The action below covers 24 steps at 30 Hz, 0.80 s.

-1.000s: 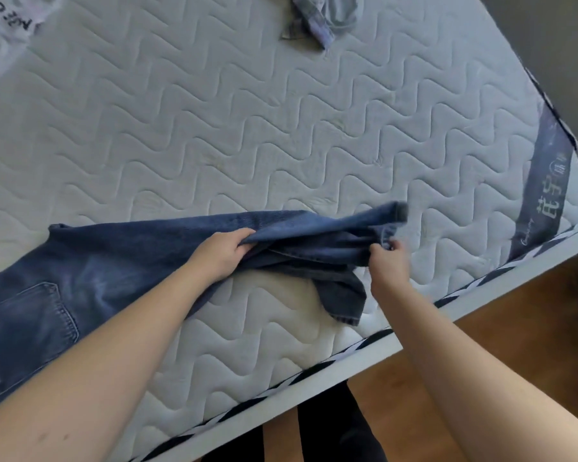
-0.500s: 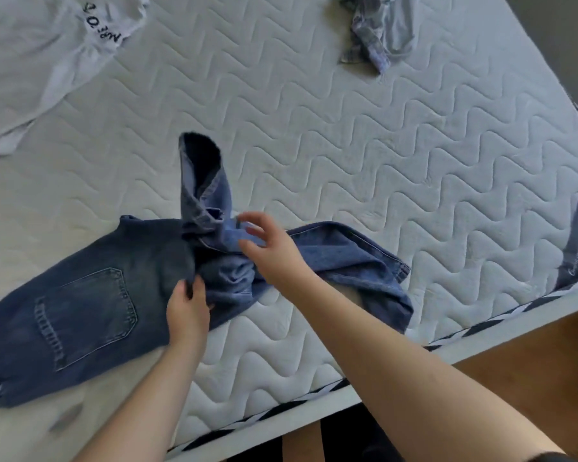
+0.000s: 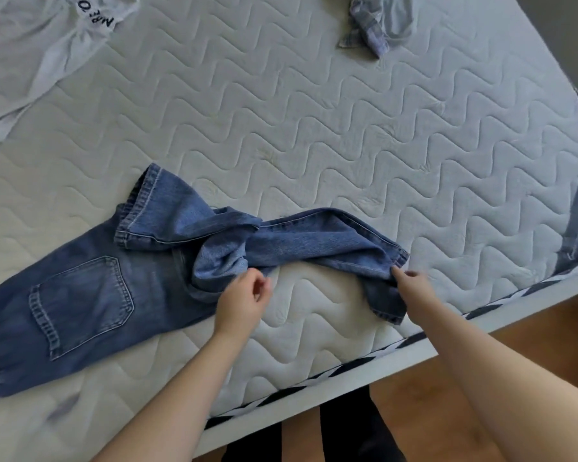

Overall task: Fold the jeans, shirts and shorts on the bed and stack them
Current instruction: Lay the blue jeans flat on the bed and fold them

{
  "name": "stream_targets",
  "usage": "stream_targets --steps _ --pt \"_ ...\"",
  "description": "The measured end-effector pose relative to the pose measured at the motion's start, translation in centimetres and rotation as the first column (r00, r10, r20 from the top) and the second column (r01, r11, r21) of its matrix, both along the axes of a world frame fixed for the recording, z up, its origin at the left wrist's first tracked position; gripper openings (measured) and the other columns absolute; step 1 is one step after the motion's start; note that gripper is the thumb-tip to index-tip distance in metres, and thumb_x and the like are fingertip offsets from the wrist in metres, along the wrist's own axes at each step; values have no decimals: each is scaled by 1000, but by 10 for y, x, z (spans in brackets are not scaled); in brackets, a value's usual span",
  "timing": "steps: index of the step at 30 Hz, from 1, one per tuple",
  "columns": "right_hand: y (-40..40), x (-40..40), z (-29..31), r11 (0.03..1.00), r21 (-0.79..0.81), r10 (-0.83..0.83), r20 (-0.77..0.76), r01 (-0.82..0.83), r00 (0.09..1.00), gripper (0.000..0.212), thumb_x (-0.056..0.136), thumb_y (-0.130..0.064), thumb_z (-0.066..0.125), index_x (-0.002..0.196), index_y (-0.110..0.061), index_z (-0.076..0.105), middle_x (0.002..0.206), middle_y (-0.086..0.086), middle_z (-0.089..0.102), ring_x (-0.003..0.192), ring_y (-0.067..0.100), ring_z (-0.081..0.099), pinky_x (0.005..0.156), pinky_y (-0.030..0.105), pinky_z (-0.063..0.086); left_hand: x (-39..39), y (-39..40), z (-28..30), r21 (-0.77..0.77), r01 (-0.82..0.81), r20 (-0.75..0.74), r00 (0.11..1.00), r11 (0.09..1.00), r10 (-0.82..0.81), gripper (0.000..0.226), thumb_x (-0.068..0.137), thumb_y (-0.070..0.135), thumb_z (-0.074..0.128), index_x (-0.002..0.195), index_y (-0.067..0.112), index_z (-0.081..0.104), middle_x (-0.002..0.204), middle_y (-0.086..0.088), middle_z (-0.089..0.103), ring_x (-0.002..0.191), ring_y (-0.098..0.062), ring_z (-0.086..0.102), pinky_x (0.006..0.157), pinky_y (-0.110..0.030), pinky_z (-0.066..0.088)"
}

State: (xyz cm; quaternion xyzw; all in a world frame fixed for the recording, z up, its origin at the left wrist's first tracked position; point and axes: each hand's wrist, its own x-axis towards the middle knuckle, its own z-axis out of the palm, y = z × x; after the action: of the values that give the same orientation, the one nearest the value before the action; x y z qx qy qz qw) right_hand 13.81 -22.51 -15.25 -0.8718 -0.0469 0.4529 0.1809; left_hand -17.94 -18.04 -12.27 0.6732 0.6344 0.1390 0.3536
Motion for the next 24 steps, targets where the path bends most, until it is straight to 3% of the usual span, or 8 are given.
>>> stream_targets --steps 2,4,9,13,18,21,23,24 --pt "1 3 -3 999 19 -38 -108 40 993 49 88 -39 69 119 -2 59 113 21 64 104 35 62 85 40 52 20 2 -8 -72 199 -21 979 977 -201 12 92 22 60 101 13 64 98 -1 63 92 -21 59 80 -36 47" --pt "4 4 -4 995 61 -65 -235 82 970 41 86 -33 74 116 -7 62 111 18 67 102 34 65 89 42 55 35 7 -16 -123 307 -79 945 944 -317 31 92 19 59 123 12 60 123 -3 60 113 -22 54 95 -34 42" --pt "10 15 2 991 120 -18 -366 66 931 32 81 -14 73 110 -17 60 109 14 69 97 31 67 89 45 55 65 19 -19 -62 380 -171 907 923 -385 44 88 16 61 132 15 55 134 -3 52 123 -24 48 100 -38 40" --pt "25 39 24 948 210 270 -132 -239 954 24 78 -16 66 101 -22 62 89 3 67 88 23 63 73 32 52 91 38 -17 -4 425 -236 879 905 -414 46 89 22 62 134 17 54 145 -6 44 131 -27 42 105 -43 37" --pt "66 90 61 790 228 547 158 -570 822 30 75 -12 73 98 -19 53 85 -5 62 71 12 54 56 25 40 124 68 -19 -85 494 -246 831 865 -499 58 93 47 53 146 26 38 156 -2 30 142 -25 29 115 -45 26" --pt "91 111 70 696 177 603 382 -696 700 33 80 -5 63 97 -30 51 100 -7 61 91 20 53 71 31 42 147 86 -23 -92 496 -218 836 863 -504 56 98 49 42 148 25 36 155 -3 33 142 -23 30 116 -45 26" --pt "100 123 67 741 132 525 497 -658 691 43 81 6 52 105 -30 57 106 -8 60 103 20 51 87 36 43 163 100 -26 -75 478 -191 854 875 -483 53 100 45 40 148 22 36 153 -5 36 140 -25 33 115 -46 28" --pt "102 130 63 802 135 458 486 -582 744 45 82 6 50 111 -27 59 110 -6 61 106 21 52 92 38 44 171 107 -27 -63 459 -183 868 886 -462 52 100 41 41 147 20 37 151 -6 38 138 -26 36 114 -46 29"
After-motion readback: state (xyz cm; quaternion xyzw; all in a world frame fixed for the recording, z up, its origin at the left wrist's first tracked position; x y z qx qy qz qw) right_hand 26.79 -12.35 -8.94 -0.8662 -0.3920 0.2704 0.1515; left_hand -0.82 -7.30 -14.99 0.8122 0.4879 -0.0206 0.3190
